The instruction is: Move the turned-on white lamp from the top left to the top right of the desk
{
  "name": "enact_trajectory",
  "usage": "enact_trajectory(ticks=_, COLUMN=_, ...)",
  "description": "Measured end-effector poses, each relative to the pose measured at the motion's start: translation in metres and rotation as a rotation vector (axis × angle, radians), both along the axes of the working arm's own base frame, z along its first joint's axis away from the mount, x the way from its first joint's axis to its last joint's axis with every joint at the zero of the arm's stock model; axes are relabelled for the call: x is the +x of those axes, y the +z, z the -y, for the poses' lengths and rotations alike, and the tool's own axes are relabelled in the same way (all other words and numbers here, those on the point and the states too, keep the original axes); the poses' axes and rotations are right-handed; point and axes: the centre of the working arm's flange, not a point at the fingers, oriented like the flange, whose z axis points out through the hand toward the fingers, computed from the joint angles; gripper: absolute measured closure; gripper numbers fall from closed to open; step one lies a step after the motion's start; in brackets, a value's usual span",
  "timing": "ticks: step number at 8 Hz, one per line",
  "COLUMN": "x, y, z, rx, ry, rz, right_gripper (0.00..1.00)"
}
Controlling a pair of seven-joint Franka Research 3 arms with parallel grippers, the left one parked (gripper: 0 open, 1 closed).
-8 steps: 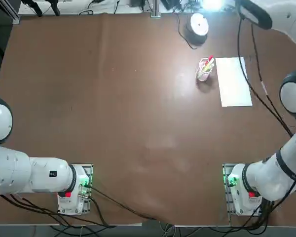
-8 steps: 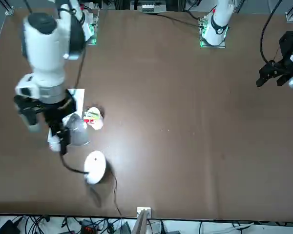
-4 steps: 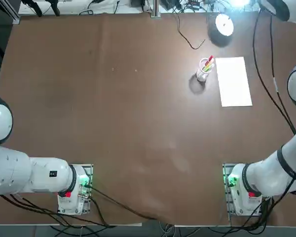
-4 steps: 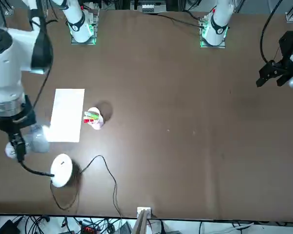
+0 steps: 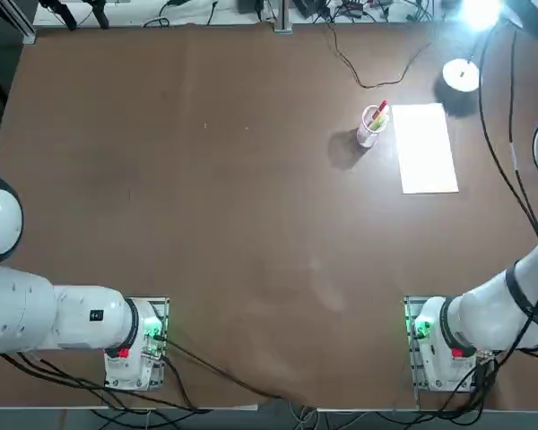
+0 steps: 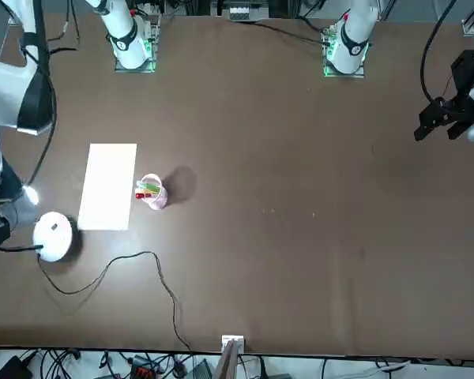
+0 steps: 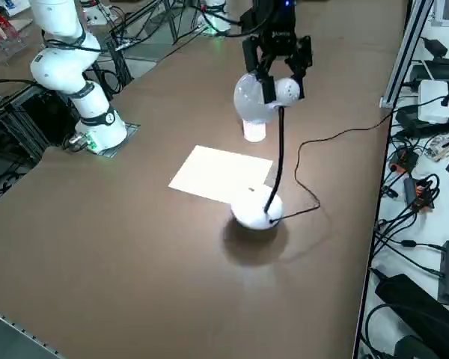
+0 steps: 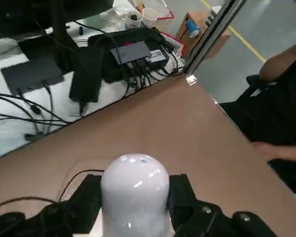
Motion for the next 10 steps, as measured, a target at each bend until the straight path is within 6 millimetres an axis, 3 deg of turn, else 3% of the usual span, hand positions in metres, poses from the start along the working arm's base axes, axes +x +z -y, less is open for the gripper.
enact_trajectory(ticks=2, x=0.000, y=-0.023, z=0.029, rx=0.010, ry=0.030, rz=0.021, right_gripper=0.27)
enact_trajectory(ticks=4, x=-0.004, y=-0.034, z=0.037, rx=0.016, ry=0.026, rz=0.011, right_gripper=0.27)
enact_trajectory(ticks=10, x=-0.011, y=-0.040, z=0.058, rx=0.079, ry=-0.113, rz=0.102, right_gripper=0.27)
